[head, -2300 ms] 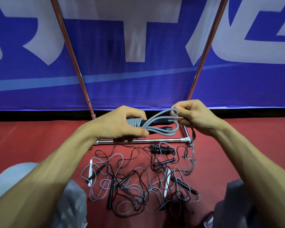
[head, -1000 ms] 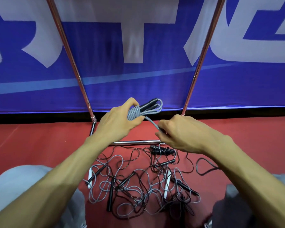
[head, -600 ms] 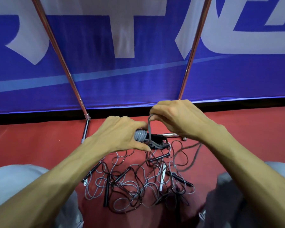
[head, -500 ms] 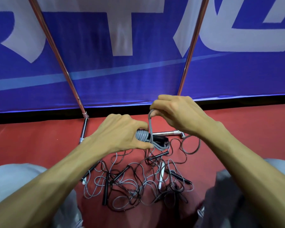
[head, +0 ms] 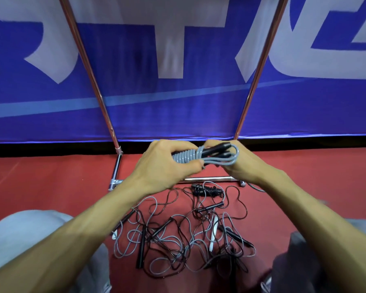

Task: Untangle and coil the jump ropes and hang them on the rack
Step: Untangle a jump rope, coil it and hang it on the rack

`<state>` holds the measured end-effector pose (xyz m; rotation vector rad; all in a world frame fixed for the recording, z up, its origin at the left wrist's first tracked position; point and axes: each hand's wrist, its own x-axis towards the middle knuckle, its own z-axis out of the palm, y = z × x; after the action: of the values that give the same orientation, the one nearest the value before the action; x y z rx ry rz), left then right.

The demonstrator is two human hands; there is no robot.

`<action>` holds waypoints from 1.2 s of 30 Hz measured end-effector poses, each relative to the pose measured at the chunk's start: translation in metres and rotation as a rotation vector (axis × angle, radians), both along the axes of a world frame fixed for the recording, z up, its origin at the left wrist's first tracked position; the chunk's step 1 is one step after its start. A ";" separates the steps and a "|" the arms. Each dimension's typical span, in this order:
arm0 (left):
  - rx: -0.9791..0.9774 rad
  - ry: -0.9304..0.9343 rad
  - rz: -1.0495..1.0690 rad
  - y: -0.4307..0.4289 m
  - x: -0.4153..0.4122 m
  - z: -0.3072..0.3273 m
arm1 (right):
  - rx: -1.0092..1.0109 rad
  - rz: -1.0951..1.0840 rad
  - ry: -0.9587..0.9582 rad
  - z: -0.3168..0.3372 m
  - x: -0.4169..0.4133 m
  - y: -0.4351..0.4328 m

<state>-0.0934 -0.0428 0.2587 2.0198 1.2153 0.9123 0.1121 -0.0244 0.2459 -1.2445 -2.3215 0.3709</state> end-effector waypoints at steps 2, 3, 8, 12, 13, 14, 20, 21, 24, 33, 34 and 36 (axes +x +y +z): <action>-0.057 -0.103 0.049 0.004 0.000 0.002 | -0.006 -0.020 -0.015 -0.004 -0.004 0.001; -0.073 -0.138 0.082 0.006 0.000 0.003 | -0.056 -0.037 0.000 -0.005 -0.006 0.002; -0.133 -0.202 0.064 0.012 -0.003 0.002 | -0.165 0.014 0.004 -0.006 -0.014 -0.001; -0.107 -0.169 0.092 0.013 -0.003 0.000 | -0.184 0.012 -0.006 -0.003 -0.015 -0.003; -0.102 -0.156 0.128 0.014 -0.003 0.000 | -0.186 0.004 -0.016 -0.001 -0.014 -0.005; -0.098 -0.136 0.165 0.016 -0.003 -0.002 | -0.184 -0.007 -0.028 0.001 -0.013 -0.007; 0.032 0.156 0.274 0.023 -0.003 -0.007 | -0.168 -0.075 -0.204 0.009 -0.005 -0.015; 0.048 0.228 0.284 0.023 -0.003 -0.009 | -0.141 -0.077 -0.270 0.009 -0.005 -0.017; 0.058 0.414 0.253 0.026 -0.005 -0.014 | 0.004 -0.047 -0.451 0.016 -0.007 -0.026; 0.208 0.769 -0.017 0.013 0.001 -0.009 | 0.277 0.009 -0.269 0.028 -0.002 -0.023; 0.219 0.777 -0.015 0.012 0.003 -0.009 | 0.299 -0.013 -0.214 0.027 0.000 -0.021; 0.239 0.790 0.002 0.010 0.006 -0.010 | 0.308 -0.046 -0.130 0.026 0.001 -0.018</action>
<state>-0.0877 -0.0325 0.2490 2.6955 1.5482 0.2381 0.1134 -0.0420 0.2720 -1.1948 -2.3412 -0.0855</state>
